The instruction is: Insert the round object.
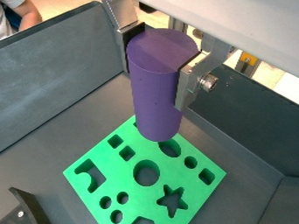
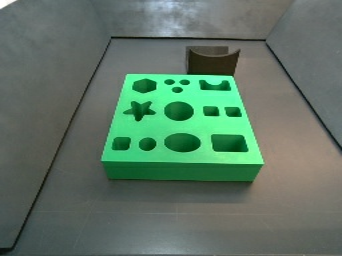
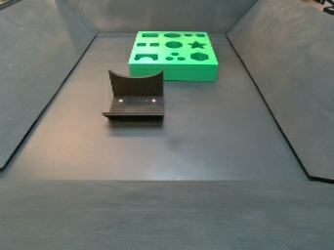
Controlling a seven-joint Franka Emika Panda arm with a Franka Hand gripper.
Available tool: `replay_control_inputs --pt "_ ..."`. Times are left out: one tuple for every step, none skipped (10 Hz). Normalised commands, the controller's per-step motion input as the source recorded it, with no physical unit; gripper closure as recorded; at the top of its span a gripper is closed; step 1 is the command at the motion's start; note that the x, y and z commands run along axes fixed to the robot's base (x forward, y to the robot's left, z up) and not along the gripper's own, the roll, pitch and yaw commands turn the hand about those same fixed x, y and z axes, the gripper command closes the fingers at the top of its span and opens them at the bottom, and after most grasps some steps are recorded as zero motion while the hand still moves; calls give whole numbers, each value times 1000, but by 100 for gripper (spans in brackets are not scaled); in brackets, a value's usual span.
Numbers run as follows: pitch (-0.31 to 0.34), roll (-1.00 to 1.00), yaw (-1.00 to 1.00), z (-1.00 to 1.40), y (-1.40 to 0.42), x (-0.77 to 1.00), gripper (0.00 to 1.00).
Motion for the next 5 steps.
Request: replay_control_inputs --pt "0 50 0 -431 0 120 100" --pt "17 39 0 -311 0 140 100" --pt "0 0 0 -43 0 0 100" --pt "31 107 0 -666 0 157 100" --pt "4 190 0 -877 0 426 100"
